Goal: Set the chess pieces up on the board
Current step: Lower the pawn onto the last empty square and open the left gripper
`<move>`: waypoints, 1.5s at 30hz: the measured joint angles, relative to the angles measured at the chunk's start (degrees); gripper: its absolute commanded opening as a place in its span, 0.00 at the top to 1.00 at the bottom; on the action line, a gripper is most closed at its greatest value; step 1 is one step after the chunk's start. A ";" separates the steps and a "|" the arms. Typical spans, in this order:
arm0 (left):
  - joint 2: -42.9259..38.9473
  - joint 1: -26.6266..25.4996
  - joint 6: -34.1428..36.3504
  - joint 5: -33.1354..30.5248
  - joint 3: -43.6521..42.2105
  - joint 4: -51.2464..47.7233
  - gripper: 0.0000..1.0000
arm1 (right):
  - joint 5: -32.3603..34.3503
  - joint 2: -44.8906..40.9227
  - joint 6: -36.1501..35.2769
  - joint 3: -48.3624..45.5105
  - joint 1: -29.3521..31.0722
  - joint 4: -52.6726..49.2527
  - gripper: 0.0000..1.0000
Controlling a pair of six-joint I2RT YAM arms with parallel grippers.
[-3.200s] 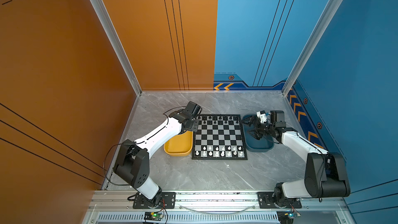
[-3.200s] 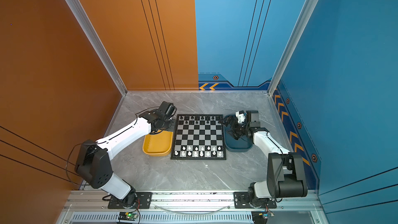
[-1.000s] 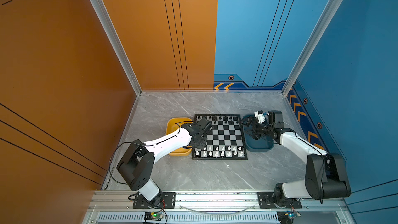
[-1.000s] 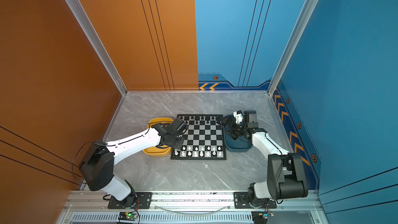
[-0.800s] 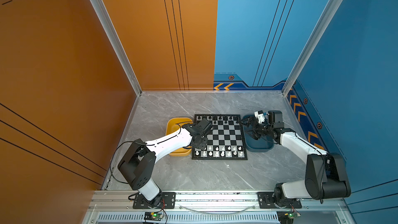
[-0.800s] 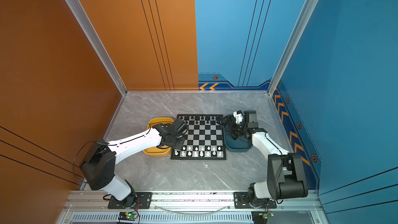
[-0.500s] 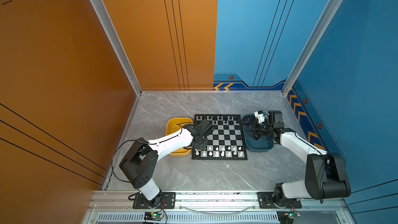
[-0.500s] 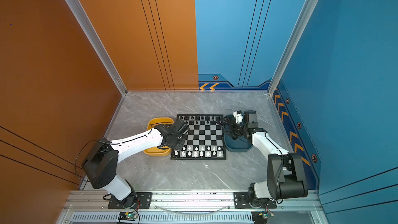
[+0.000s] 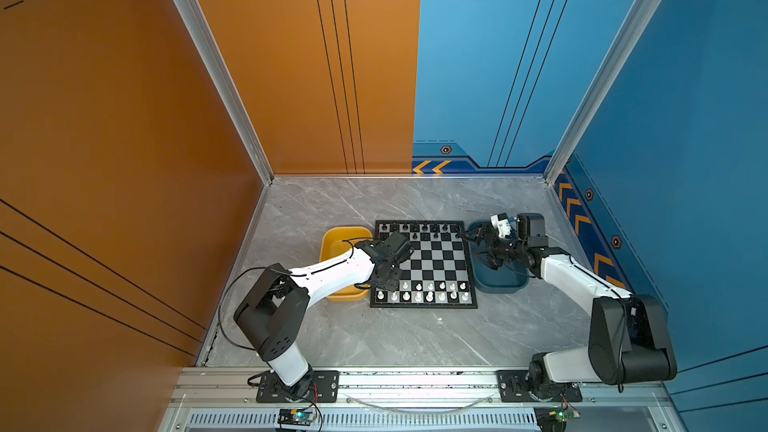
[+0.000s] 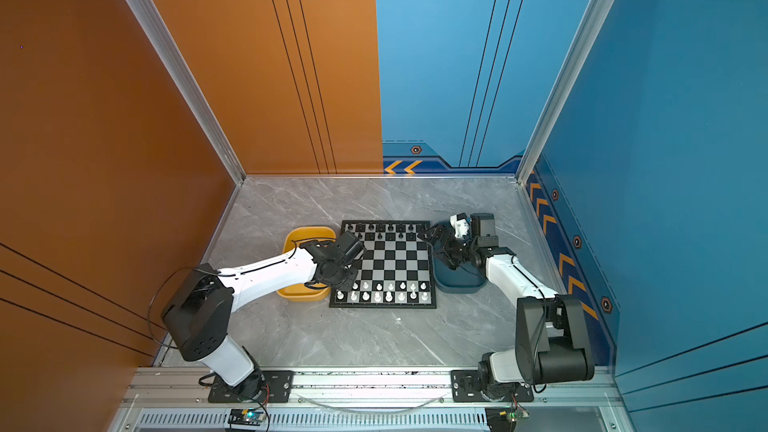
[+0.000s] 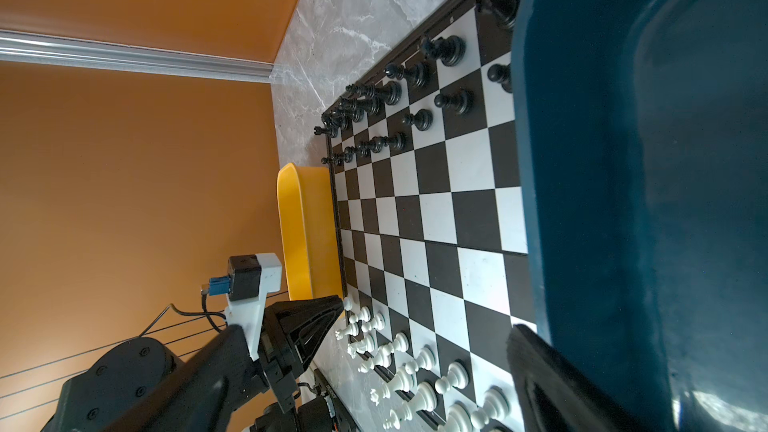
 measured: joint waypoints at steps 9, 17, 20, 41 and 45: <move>0.52 0.00 0.00 0.61 0.00 0.17 1.00 | 0.00 0.15 0.00 0.00 0.00 0.02 0.00; 0.94 0.00 0.00 0.85 0.00 0.39 0.97 | 0.00 0.15 0.17 0.00 0.22 0.02 0.00; 0.94 0.00 0.00 0.85 0.00 0.39 0.96 | 0.00 0.15 0.17 0.00 0.26 0.02 0.00; 1.16 0.00 -0.44 1.27 -0.33 0.42 0.80 | 0.00 0.35 0.17 0.00 0.33 0.02 0.00; 1.31 0.00 -0.44 1.51 -0.72 0.37 0.78 | 0.00 0.39 0.17 0.00 0.31 0.02 0.00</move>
